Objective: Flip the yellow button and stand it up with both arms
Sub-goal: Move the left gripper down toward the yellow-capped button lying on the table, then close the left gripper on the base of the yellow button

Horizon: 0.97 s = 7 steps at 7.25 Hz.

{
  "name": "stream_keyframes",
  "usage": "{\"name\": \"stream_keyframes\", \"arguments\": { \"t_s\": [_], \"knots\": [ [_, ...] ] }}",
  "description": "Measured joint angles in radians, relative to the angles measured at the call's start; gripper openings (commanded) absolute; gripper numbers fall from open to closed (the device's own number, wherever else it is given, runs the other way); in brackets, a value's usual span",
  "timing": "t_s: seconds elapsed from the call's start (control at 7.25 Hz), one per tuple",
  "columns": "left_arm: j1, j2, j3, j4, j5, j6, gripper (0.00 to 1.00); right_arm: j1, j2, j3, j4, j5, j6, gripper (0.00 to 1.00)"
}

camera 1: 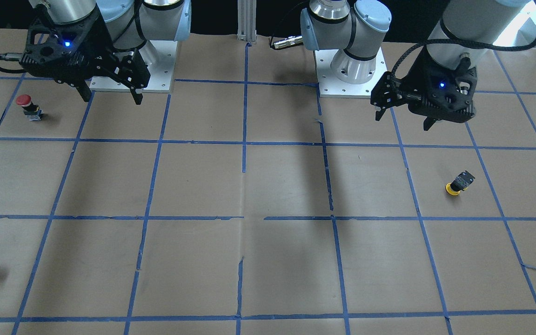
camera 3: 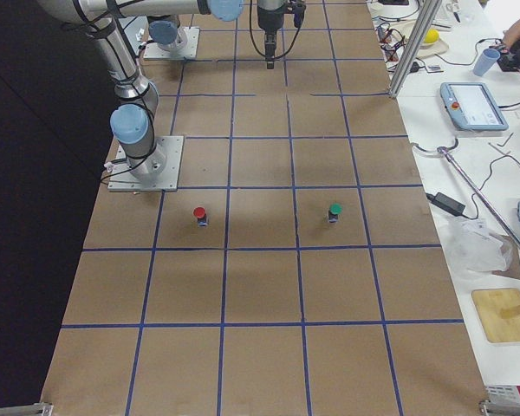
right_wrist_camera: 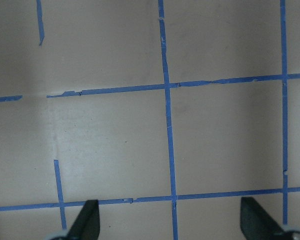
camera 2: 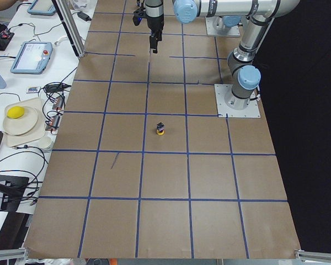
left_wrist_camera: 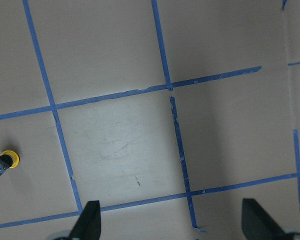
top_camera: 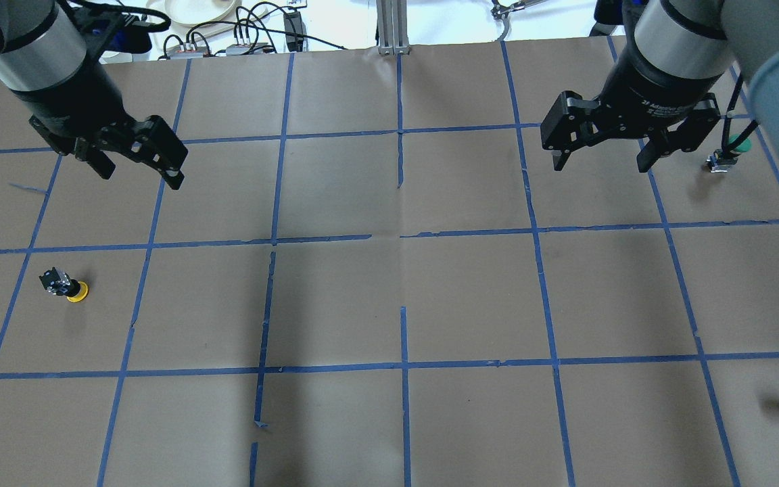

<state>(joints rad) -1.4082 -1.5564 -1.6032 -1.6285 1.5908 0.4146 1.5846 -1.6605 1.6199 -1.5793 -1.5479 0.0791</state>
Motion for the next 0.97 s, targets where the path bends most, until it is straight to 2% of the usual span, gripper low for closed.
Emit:
{"name": "stream_keyframes", "arguments": {
  "t_s": [0.41,0.69,0.97],
  "knots": [
    [0.226,0.023,-0.166,0.105,0.024,0.327,1.00,0.000,0.001,0.000,-0.001,0.002,0.001,1.00],
    [0.346,0.010,-0.276,0.253,0.027,0.560,0.99,0.000,0.001,0.000,0.000,0.002,0.001,1.00],
    [0.430,-0.041,-0.325,0.410,0.027,0.785,0.99,0.000,0.002,0.000,-0.001,0.005,0.002,1.00]
  ]
}}
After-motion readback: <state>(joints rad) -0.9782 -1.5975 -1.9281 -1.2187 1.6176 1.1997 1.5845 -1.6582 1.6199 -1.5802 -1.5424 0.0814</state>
